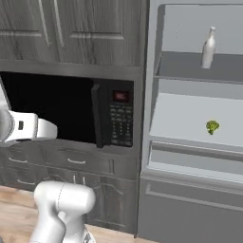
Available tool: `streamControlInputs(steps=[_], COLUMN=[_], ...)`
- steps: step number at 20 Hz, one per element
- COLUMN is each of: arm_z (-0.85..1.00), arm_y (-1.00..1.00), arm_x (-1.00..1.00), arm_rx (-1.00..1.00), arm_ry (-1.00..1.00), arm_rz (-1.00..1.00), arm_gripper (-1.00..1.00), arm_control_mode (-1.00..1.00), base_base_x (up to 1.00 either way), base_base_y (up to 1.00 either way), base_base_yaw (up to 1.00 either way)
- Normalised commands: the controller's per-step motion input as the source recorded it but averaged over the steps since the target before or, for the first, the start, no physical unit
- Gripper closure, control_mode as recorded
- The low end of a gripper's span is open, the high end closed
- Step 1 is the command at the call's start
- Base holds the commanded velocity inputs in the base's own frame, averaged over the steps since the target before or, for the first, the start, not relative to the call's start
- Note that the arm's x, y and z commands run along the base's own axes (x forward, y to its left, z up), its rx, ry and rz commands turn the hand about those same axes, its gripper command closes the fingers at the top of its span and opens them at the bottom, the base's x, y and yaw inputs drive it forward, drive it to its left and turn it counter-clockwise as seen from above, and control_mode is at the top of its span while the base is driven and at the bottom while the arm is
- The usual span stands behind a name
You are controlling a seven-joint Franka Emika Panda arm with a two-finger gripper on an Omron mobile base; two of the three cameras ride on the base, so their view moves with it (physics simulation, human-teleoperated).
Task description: Place the liquor and beer on the top shelf of the fridge to keep them out of children's reach, and place the broccoli on lower shelves for easy access.
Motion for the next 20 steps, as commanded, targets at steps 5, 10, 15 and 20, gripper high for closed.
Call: streamControlInputs(steps=[5,10,15,20], arm_z=[0.00,0.00,0.00,0.00], arm_y=[0.00,0.00,0.00,0.00], arm_x=[0.00,0.00,0.00,0.00], arm_rx=[0.00,0.00,0.00,0.00], arm_ry=[0.00,0.00,0.00,0.00], arm_rz=[0.00,0.00,0.00,0.00], arm_gripper=[-1.00,-1.00,-1.00,-1.00], arm_control_mode=[1.00,1.00,1.00,1.00], base_base_x=[0.20,0.28,0.36,0.43], base_base_y=[1.00,1.00,1.00,1.00], base_base_yaw=[0.08,0.07,0.06,0.08])
